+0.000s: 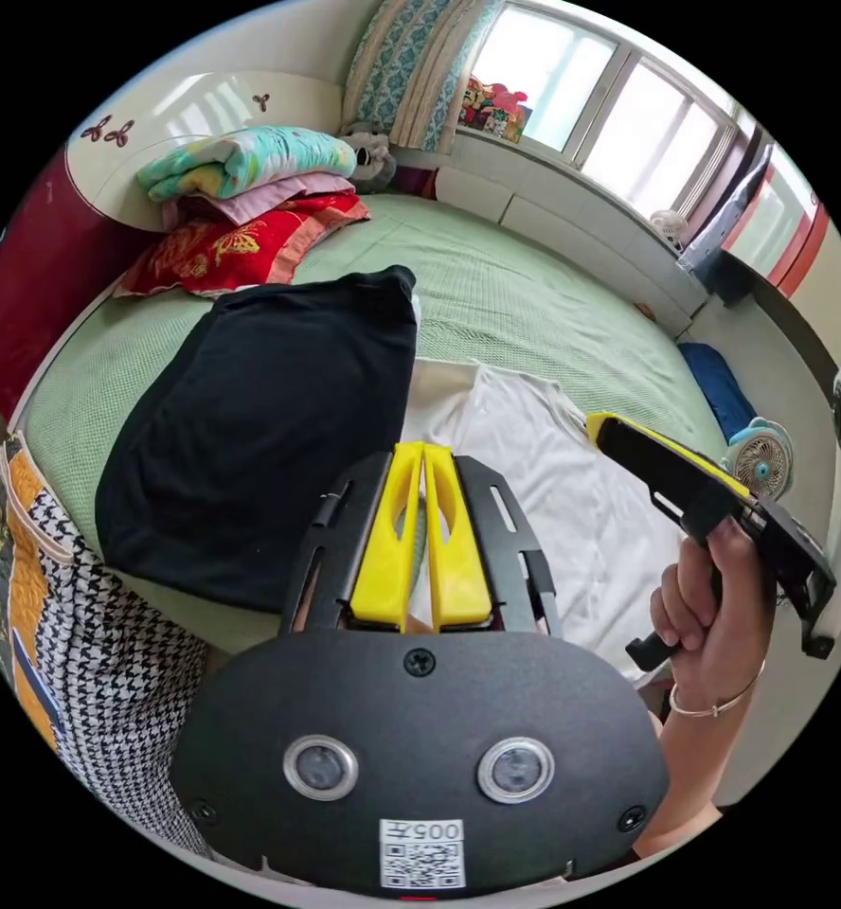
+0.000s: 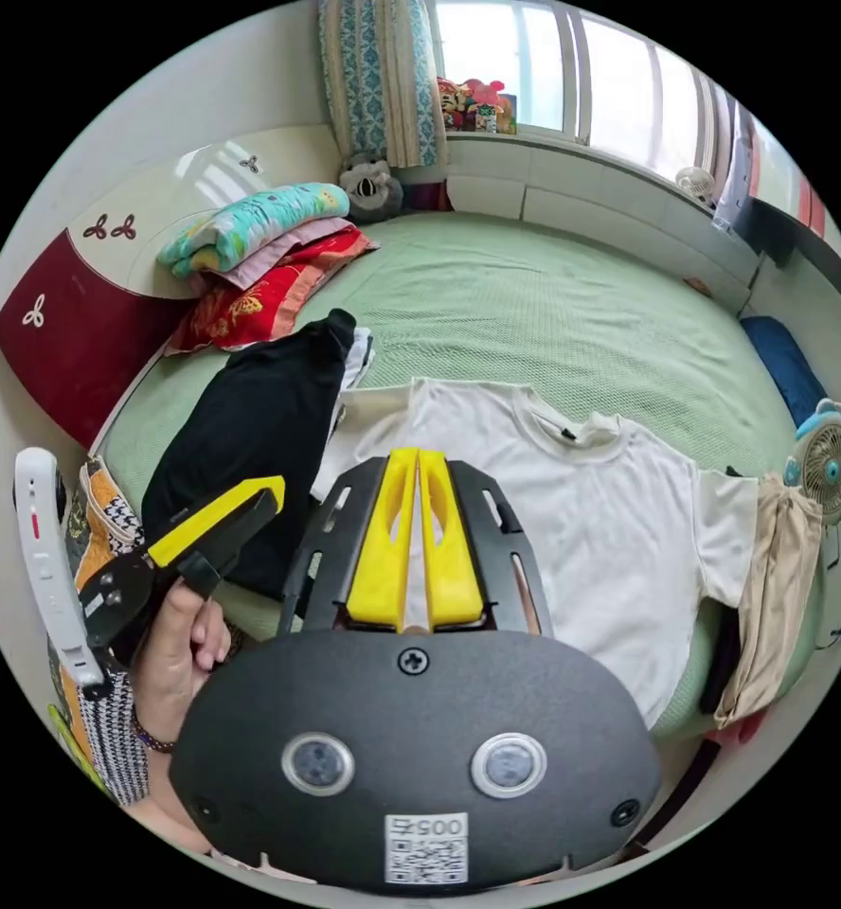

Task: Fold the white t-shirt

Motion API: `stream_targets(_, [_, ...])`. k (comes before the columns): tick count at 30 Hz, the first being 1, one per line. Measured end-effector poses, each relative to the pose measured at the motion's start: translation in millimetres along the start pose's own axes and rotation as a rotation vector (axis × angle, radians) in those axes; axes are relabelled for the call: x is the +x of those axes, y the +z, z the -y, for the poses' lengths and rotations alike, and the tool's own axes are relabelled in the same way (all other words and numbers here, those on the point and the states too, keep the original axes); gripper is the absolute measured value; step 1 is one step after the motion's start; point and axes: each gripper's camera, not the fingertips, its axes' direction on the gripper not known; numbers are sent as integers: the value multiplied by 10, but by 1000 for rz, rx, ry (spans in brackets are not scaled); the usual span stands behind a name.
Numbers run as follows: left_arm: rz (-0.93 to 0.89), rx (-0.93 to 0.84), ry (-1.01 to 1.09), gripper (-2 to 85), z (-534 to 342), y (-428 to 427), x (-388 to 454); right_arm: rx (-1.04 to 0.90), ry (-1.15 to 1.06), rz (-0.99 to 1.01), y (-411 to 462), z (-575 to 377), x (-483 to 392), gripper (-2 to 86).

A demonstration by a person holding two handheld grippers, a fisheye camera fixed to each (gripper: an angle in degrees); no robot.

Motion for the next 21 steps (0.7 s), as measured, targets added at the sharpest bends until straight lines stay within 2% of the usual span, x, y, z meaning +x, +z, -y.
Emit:
stream_targets(6, [-69,-115,10,35,85,381,-179,-26,-126,103,288,585,-381,47])
stream_targets(9, [-128,-151,18,69,116,474,-268,-14,-274,132,458,776,-615,93])
stream_targets(13, [-69,-167,25,93,300,597,-360,-73,-464,15,823,1065,-1005,109])
stream_targets(16, [-148,-230,37,127,395,755,-419,-107,-599,-63,1069,1197,-1291,106])
stream_targets(18, [-162,-260,35,127,444,853,-438,-133,-684,-114,1202,1244,-1465,100])
stream_targets(21, [-94,-281,18,79,546,949,-461,-175,-778,-187,1430,1319,-1677,78])
